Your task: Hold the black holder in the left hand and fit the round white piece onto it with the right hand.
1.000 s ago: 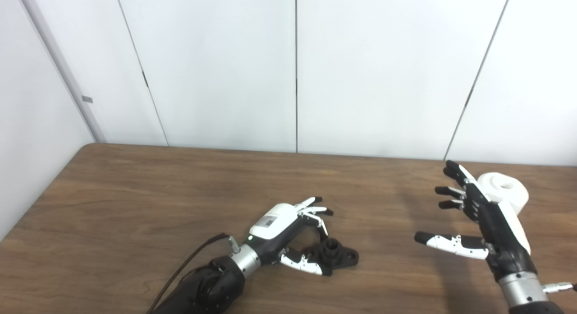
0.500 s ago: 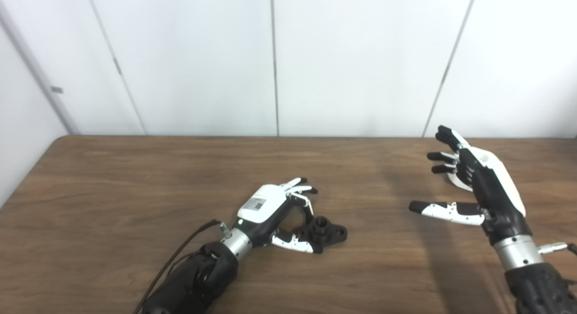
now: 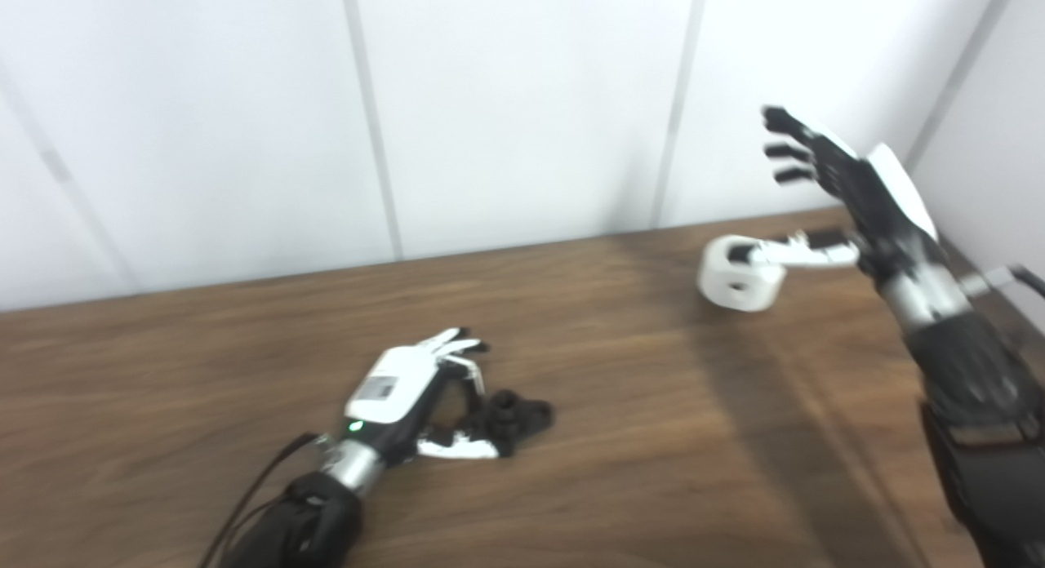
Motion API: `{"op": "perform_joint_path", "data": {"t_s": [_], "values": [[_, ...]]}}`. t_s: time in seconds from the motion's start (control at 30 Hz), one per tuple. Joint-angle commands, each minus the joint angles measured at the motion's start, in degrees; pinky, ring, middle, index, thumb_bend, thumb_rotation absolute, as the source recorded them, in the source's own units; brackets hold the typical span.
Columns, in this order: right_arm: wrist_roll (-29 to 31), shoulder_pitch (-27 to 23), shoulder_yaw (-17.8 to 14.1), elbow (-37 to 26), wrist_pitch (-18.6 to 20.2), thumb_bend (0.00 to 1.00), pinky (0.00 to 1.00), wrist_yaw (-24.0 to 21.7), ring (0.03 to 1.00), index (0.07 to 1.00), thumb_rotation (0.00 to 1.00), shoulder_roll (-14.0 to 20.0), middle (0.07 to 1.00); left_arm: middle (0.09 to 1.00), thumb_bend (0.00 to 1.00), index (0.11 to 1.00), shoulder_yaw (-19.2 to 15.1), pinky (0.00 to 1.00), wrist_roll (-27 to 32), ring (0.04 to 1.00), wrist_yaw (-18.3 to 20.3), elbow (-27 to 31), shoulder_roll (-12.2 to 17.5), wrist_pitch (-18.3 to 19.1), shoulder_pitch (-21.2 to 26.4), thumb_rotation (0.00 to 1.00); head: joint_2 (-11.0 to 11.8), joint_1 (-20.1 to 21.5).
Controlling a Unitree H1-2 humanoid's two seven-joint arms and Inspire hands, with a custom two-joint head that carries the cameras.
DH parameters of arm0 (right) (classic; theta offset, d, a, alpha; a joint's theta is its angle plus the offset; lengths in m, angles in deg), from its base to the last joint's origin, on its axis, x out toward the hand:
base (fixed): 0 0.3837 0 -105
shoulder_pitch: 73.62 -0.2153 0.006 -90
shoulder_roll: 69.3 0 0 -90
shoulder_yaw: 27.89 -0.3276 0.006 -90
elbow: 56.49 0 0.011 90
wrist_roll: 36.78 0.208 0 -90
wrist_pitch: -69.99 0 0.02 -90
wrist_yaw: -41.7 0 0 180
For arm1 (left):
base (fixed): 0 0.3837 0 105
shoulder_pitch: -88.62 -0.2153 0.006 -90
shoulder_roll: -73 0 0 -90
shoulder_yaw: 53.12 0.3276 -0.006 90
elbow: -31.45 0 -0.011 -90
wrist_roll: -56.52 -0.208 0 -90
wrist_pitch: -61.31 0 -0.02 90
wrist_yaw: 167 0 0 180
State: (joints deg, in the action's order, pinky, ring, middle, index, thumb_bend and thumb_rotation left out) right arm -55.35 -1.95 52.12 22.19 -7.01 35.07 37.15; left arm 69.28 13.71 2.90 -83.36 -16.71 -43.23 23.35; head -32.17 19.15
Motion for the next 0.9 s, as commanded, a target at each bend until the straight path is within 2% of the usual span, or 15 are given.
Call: {"op": "perform_joint_path", "data": {"t_s": [0.0, 0.07, 0.13, 0.23, 0.4, 0.53, 0.67, 0.87], "values": [[-3.8, -4.1, 0.1, 2.1, 3.2, 0.86, 0.79, 0.4, 0.919, 0.884, 0.37, 3.9, 0.954, 0.839, 0.52, 0.482, 2.4, 0.88, -2.7, 0.934, 4.6, -7.3, 2.4, 3.3, -6.7, 0.06, 0.6, 1.0], [-4.8, -5.6, 1.1, 5.0, 4.9, 0.87, 0.81, -0.8, 0.943, 0.884, 0.39, 5.5, 0.972, 0.830, 0.52, 0.482, 2.4, 0.86, -3.1, 0.919, 2.5, -8.3, 2.6, 2.5, -6.8, 0.05, 1.2, 2.0], [-5.0, -6.8, 2.3, 7.4, 6.3, 0.89, 0.80, -2.5, 0.965, 0.886, 0.39, 7.3, 0.991, 0.820, 0.52, 0.482, 2.5, 0.84, -3.3, 0.902, 0.4, -9.8, 2.8, 0.8, -6.7, 0.05, 1.8, 3.1], [-5.2, -7.9, 4.1, 9.9, 7.4, 0.92, 0.77, -4.5, 0.958, 0.885, 0.38, 8.9, 0.991, 0.821, 0.52, 0.482, 2.4, 0.84, -3.0, 0.901, 0.6, -9.8, 3.2, 0.4, -6.7, 0.05, 2.4, 4.4], [-4.3, -9.0, 6.6, 13.1, 7.6, 0.91, 0.82, -7.0, 0.982, 0.888, 0.35, 9.4, 1.000, 0.810, 0.52, 0.481, 1.9, 0.81, -2.5, 0.888, 0.3, -9.9, 3.4, -0.8, -6.8, 0.05, 2.8, 5.2], [-4.4, -10.0, 8.0, 16.5, 7.5, 0.94, 0.83, -7.5, 0.982, 0.889, 0.37, 9.4, 1.000, 0.808, 0.52, 0.482, 1.8, 0.82, -2.5, 0.887, 0.1, -10.1, 3.5, -1.3, -6.9, 0.05, 2.8, 5.2], [-3.7, -10.9, 9.1, 20.0, 8.3, 0.96, 0.89, -9.1, 0.997, 0.905, 0.37, 9.3, 1.000, 0.809, 0.52, 0.481, 1.6, 0.82, -2.2, 0.887, 0.2, -9.8, 3.7, -1.5, -7.2, 0.05, 2.8, 5.0], [-1.7, -11.3, 11.4, 23.1, 7.9, 0.98, 0.93, -13.5, 1.000, 0.941, 0.36, 9.1, 1.000, 0.810, 0.52, 0.482, 1.6, 0.82, -2.6, 0.886, 0.6, -8.6, 4.0, -1.1, -7.7, 0.05, 2.5, 4.4]]}}
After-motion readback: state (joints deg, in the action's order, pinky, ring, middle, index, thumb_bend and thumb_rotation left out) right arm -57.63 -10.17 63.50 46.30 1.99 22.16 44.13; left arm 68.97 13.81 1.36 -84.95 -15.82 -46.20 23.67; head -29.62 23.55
